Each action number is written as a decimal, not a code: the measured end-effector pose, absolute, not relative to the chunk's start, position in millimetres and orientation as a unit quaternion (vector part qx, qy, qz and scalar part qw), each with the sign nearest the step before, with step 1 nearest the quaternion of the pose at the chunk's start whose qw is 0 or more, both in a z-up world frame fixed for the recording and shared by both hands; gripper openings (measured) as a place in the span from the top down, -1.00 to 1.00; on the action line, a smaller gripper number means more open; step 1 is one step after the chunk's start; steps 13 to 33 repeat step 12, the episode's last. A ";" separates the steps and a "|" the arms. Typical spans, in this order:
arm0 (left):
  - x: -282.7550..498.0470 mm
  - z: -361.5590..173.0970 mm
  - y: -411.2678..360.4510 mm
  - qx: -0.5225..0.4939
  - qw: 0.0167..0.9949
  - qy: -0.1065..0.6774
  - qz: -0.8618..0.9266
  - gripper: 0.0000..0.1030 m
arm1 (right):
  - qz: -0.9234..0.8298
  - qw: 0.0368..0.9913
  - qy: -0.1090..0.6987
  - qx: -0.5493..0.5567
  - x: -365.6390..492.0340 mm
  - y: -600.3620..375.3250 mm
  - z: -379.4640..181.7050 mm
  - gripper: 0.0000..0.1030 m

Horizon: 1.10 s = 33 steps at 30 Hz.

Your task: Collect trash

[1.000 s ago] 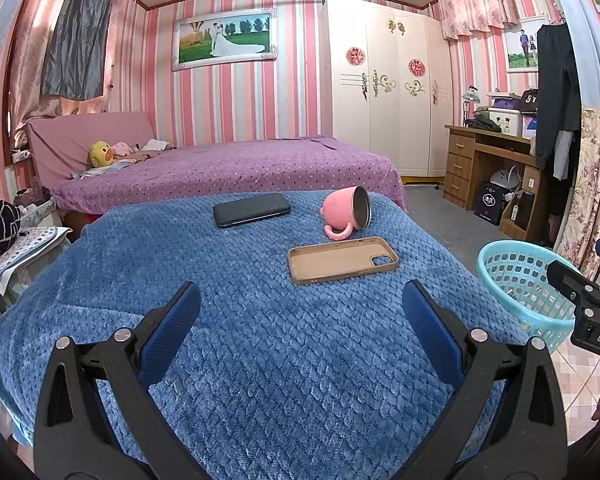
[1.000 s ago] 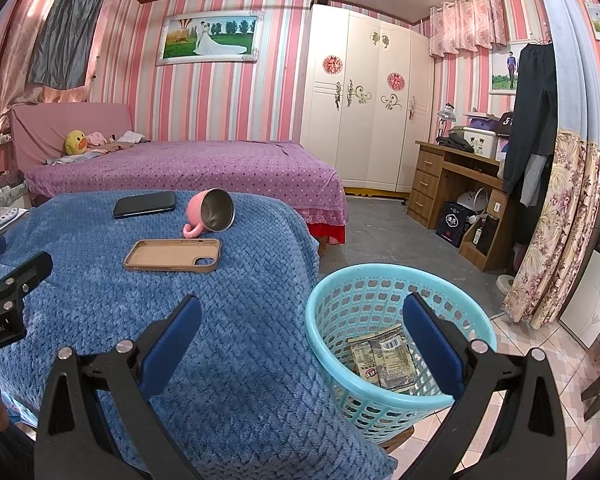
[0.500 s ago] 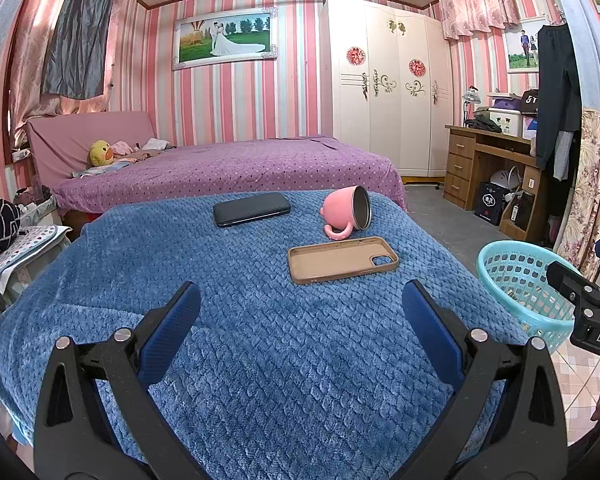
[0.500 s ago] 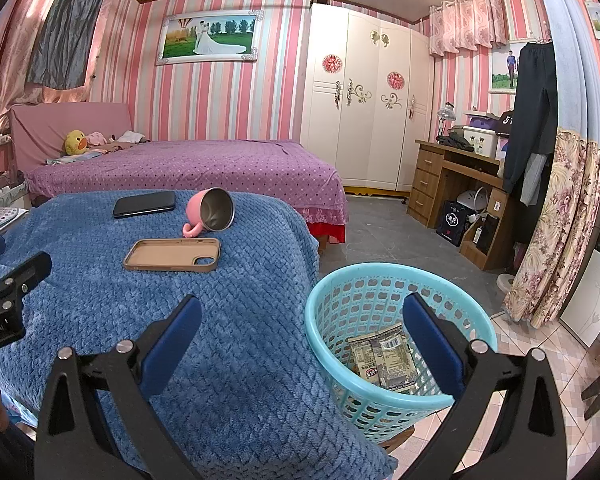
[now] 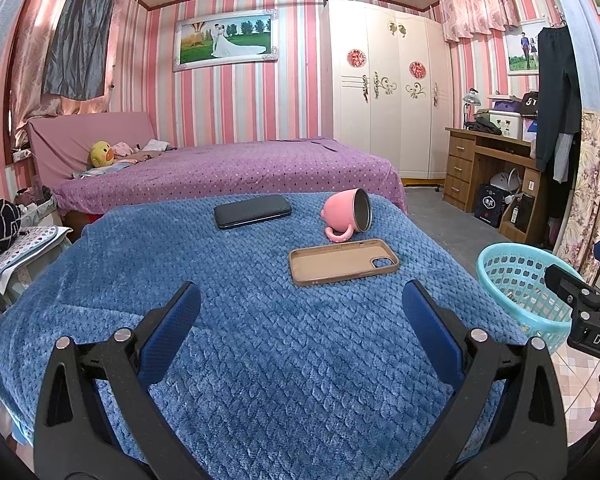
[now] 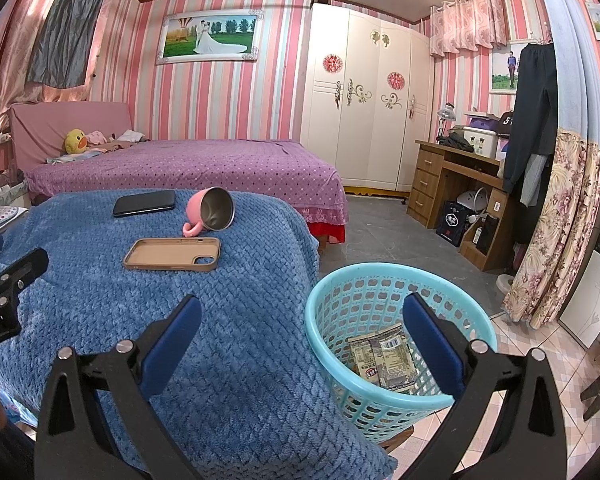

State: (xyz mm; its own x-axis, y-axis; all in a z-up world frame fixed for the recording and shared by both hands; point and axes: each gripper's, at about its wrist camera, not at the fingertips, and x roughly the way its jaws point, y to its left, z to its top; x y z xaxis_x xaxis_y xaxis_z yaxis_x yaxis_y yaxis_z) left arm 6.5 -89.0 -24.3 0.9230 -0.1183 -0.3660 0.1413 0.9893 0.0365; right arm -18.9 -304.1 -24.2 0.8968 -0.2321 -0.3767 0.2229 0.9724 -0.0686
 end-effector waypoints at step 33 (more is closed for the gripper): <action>6.1 -22.4 -88.3 0.030 0.980 0.186 -0.067 -0.89 | -0.117 0.973 0.196 -0.010 -17.8 -302.5 -26.4 -0.91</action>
